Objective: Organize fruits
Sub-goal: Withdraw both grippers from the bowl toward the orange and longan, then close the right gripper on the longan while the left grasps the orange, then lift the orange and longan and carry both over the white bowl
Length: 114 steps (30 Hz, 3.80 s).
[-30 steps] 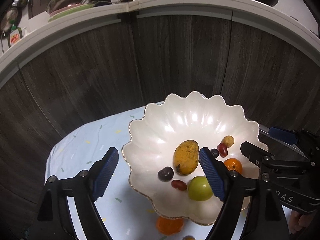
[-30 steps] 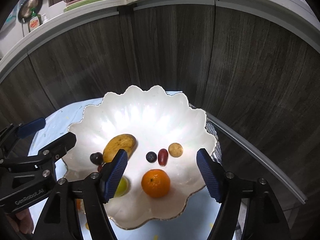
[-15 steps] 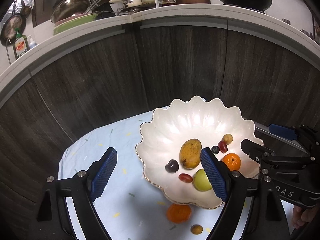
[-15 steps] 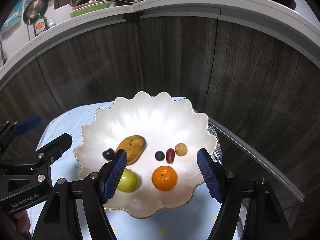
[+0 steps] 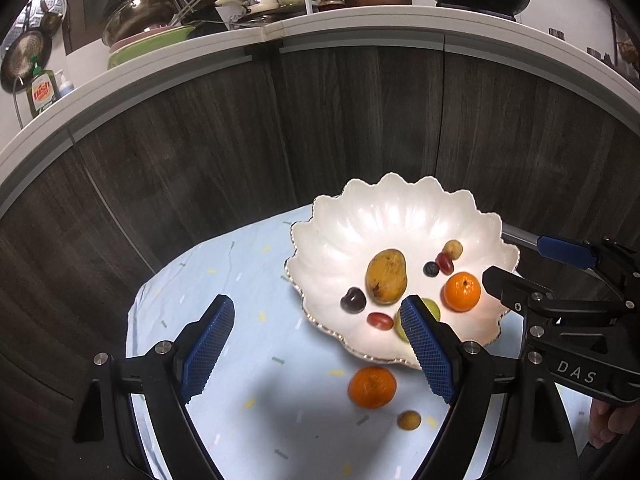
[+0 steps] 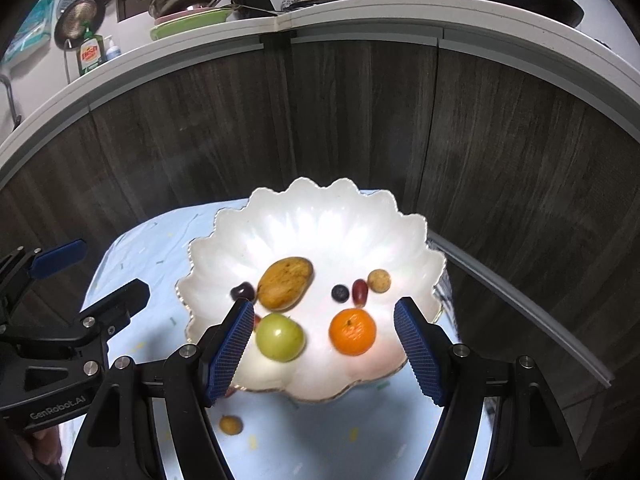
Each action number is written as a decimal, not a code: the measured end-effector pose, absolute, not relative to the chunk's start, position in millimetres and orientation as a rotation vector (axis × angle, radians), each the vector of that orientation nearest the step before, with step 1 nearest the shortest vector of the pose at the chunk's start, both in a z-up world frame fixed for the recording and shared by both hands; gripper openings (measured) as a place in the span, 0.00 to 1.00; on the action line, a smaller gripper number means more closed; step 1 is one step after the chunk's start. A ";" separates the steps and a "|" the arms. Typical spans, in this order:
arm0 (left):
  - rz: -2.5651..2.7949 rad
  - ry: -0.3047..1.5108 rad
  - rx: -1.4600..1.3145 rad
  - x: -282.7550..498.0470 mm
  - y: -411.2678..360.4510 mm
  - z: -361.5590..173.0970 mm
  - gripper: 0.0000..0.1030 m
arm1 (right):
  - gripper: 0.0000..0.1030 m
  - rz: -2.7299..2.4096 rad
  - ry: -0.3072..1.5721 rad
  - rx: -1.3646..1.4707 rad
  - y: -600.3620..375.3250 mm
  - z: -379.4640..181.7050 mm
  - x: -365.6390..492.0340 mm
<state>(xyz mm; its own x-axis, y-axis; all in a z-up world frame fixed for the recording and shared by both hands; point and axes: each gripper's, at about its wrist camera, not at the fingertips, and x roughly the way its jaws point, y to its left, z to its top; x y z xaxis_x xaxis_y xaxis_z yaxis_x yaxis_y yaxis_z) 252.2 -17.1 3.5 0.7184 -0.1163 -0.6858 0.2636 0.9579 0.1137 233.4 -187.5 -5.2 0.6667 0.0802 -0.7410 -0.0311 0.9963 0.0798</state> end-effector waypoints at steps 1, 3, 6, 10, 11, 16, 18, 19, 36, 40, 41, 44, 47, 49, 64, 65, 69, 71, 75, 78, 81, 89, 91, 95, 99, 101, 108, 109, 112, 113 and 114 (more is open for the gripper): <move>-0.212 0.742 0.210 251.3 -15.6 3.1 0.83 | 0.71 0.063 0.841 0.063 -185.4 -5.8 231.3; -0.215 0.744 0.209 249.0 -11.6 2.0 0.83 | 0.71 0.061 0.844 0.067 -181.3 -6.8 226.5; -0.224 0.748 0.211 245.7 -6.6 -0.6 0.83 | 0.71 0.058 0.851 0.074 -175.3 -9.7 220.3; -0.243 0.754 0.222 240.8 -1.3 -5.9 0.83 | 0.71 0.056 0.862 0.070 -168.1 -15.4 213.5; -0.247 0.755 0.226 239.8 -0.3 -7.5 0.83 | 0.71 0.052 0.863 0.071 -167.0 -17.0 211.6; -0.271 0.763 0.239 235.4 4.0 -16.4 0.83 | 0.71 0.029 0.871 0.082 -160.8 -23.9 202.6; -0.277 0.766 0.237 234.1 6.9 -20.3 0.83 | 0.71 0.016 0.874 0.096 -159.1 -25.7 198.5; -0.281 0.767 0.234 233.4 8.4 -22.2 0.83 | 0.71 0.010 0.875 0.102 -157.8 -26.8 196.6; -0.324 0.801 0.252 225.7 25.1 -58.5 0.83 | 0.71 -0.067 0.884 0.099 -133.8 -53.7 174.2; -0.309 0.820 0.246 224.4 30.1 -71.1 0.83 | 0.70 -0.057 0.904 0.086 -127.4 -66.5 173.5; -0.305 0.826 0.244 224.0 31.4 -74.7 0.83 | 0.70 -0.054 0.909 0.083 -125.8 -69.1 173.3; -0.294 0.834 0.244 222.7 34.7 -83.2 0.83 | 0.69 -0.041 0.917 0.071 -120.3 -77.4 172.8; -0.286 0.843 0.248 221.0 37.3 -91.0 0.83 | 0.65 -0.017 0.928 0.060 -113.8 -86.8 172.3; -0.279 0.851 0.250 219.4 40.0 -96.5 0.83 | 0.60 0.002 0.936 0.052 -108.0 -91.7 172.5; -0.254 0.901 0.212 217.3 48.6 -121.3 0.82 | 0.29 0.058 0.990 0.061 -92.9 -121.9 181.1; -0.256 0.900 0.211 217.6 47.8 -121.8 0.82 | 0.25 0.062 0.995 0.059 -93.0 -124.1 181.5; -0.268 0.900 0.213 219.8 43.1 -123.8 0.82 | 0.22 0.082 0.989 0.072 -96.1 -126.8 182.5; -0.280 0.902 0.215 220.7 38.7 -125.7 0.82 | 0.22 0.089 0.987 0.080 -98.5 -126.4 182.7; -0.309 0.903 0.222 222.9 27.4 -129.1 0.82 | 0.22 0.069 0.972 0.094 -110.6 -121.2 182.0; -0.343 0.899 0.227 224.1 14.3 -129.2 0.82 | 0.22 0.043 0.965 0.104 -123.1 -117.0 183.5; -0.381 0.895 0.239 225.9 -2.1 -129.3 0.79 | 0.22 0.018 0.971 0.125 -137.7 -115.9 185.4; -0.428 0.911 0.253 238.4 -30.6 -135.2 0.72 | 0.22 -0.028 0.980 0.168 -163.9 -119.6 188.7; -0.431 0.915 0.255 241.5 -34.5 -137.5 0.68 | 0.22 -0.032 0.984 0.178 -167.6 -121.4 189.8; -0.444 0.925 0.248 247.7 -40.5 -142.3 0.57 | 0.22 -0.035 0.988 0.192 -172.2 -124.1 191.4; -0.449 0.924 0.256 250.2 -46.4 -146.5 0.45 | 0.22 -0.035 0.991 0.200 -174.8 -125.3 191.1; -0.446 0.920 0.256 249.7 -46.3 -146.5 0.44 | 0.22 -0.036 0.992 0.203 -176.5 -125.2 190.6; -0.450 0.923 0.260 246.5 -47.5 -142.7 0.42 | 0.22 -0.036 0.985 0.204 -177.3 -120.7 190.1; -0.448 0.921 0.263 244.5 -47.5 -140.8 0.42 | 0.22 -0.035 0.983 0.203 -176.7 -119.1 189.7; -0.445 0.915 0.258 239.9 -47.0 -134.3 0.42 | 0.22 -0.029 0.974 0.202 -175.1 -113.5 188.3; -0.441 0.912 0.257 238.2 -46.4 -131.8 0.42 | 0.22 -0.026 0.969 0.201 -174.3 -111.0 187.3; -0.434 0.944 0.265 236.6 -45.7 -129.2 0.42 | 0.22 -0.024 0.966 0.200 -173.7 -109.2 186.2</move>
